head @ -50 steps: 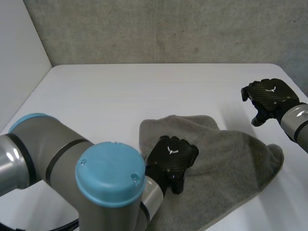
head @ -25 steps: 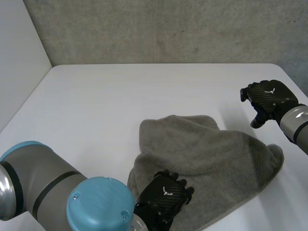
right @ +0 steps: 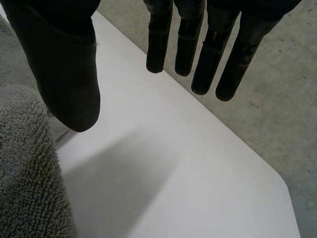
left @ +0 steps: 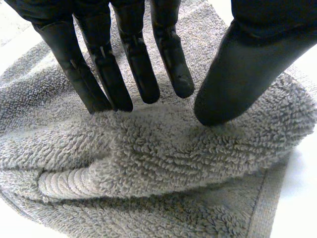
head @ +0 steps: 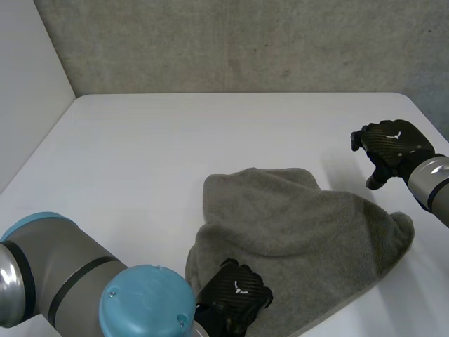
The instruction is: Fold the towel.
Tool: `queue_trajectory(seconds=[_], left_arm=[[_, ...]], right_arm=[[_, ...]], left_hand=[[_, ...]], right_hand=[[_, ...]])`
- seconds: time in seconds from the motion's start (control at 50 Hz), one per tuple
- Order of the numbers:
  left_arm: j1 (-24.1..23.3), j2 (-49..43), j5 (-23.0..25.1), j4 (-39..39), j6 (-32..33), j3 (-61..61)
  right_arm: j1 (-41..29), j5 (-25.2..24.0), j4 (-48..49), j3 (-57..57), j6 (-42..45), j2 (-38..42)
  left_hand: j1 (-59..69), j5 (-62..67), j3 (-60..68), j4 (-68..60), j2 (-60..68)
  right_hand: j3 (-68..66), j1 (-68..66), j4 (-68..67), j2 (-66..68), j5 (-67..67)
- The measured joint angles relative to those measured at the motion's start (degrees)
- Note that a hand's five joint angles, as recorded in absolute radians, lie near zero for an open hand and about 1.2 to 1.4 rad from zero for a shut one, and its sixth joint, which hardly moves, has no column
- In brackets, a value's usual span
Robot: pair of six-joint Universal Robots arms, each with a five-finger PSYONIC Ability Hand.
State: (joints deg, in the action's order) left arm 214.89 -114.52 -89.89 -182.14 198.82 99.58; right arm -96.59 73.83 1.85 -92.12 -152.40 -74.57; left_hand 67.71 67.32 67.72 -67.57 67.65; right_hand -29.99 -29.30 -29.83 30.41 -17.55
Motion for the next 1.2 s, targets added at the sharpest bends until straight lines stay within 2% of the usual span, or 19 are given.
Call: queue_trajectory(seconds=[0.08, 0.14, 0.18, 0.28, 0.3, 0.4, 0.6, 0.78, 0.86, 1.0, 1.08, 1.2], left_arm=[[0.25, -0.31, -0.19, -0.02, 0.08, -0.26], [0.44, -0.32, -0.28, 0.02, 0.11, -0.6], [0.89, 0.0, -0.27, 0.18, 0.13, -1.24], [2.19, 2.18, 0.18, 1.13, 0.21, -2.42], [2.43, 2.89, 0.3, 1.43, 0.26, -2.55], [3.06, 6.31, 0.89, 3.09, 1.05, -2.68], [4.15, 8.09, 4.17, 6.55, 5.44, 1.01], [4.44, 7.77, 6.25, 6.76, 7.67, 5.56], [4.57, 7.54, 6.26, 5.99, 7.7, 6.15], [5.64, 6.95, 6.0, 2.98, 7.59, 6.0], [6.14, 6.1, 5.79, 0.37, 7.56, 5.6], [6.29, 3.95, 5.45, -2.59, 7.61, 4.94]], right_arm=[[-0.05, 0.0, 0.0, -0.05, 0.0, 0.28], [-0.07, 0.0, 0.0, -0.09, 0.0, 0.37], [-0.09, 0.0, 0.0, -0.09, 0.0, 0.38], [-0.05, 0.0, 0.0, -0.09, 0.0, 0.33], [-0.04, 0.0, 0.0, -0.09, 0.0, 0.31], [-0.01, 0.0, 0.0, -0.09, 0.0, 0.24], [-0.06, 0.0, 0.0, -0.1, 0.0, 0.3], [-0.14, 0.0, 0.07, -0.19, 0.0, 0.38], [-0.22, 0.0, 0.11, -0.24, 0.0, 0.39], [-0.47, 0.0, 0.17, -0.39, 0.06, 0.79], [-0.59, -0.02, 0.18, -0.51, 0.09, 1.05], [-0.59, -0.03, 0.18, -0.55, 0.09, 1.18]], left_hand=[[11.5, 11.56, 11.53, -11.05, 11.37], [13.51, 14.54, 15.59, -14.76, 14.82], [6.46, 7.33, 7.4, -7.06, 7.32], [-32.64, -32.15, -32.36, 32.94, -31.97], [-36.73, -36.63, -36.74, 36.8, -36.3], [-45.32, -46.36, -46.09, 45.08, -44.33], [-48.44, -50.05, -49.37, 48.33, -48.9], [-48.63, -50.26, -49.59, 48.41, -49.09], [-46.91, -46.51, -47.02, 46.72, -46.9], [-28.44, -28.46, -28.9, 28.62, -28.98], [-11.59, -12.1, -12.11, 11.64, -11.69], [-5.96, -5.99, -5.88, 5.89, -5.7]], right_hand=[[0.0, 0.0, 0.0, 0.0, -0.01], [0.0, 0.0, 0.0, 0.0, -0.01], [0.0, 0.0, 0.0, 0.0, 0.0], [0.0, 0.0, 0.0, 0.0, 0.0], [0.0, 0.0, 0.0, 0.0, 0.0], [0.0, 0.0, 0.0, 0.0, 0.0], [0.0, 0.0, 0.0, 0.0, -0.01], [0.0, 0.0, 0.0, 0.0, 0.0], [0.0, 0.0, 0.0, 0.0, -0.01], [0.0, 0.0, 0.0, 0.0, 0.0], [0.0, 0.0, 0.0, 0.0, -0.01], [0.0, 0.0, 0.0, 0.0, -0.05]])
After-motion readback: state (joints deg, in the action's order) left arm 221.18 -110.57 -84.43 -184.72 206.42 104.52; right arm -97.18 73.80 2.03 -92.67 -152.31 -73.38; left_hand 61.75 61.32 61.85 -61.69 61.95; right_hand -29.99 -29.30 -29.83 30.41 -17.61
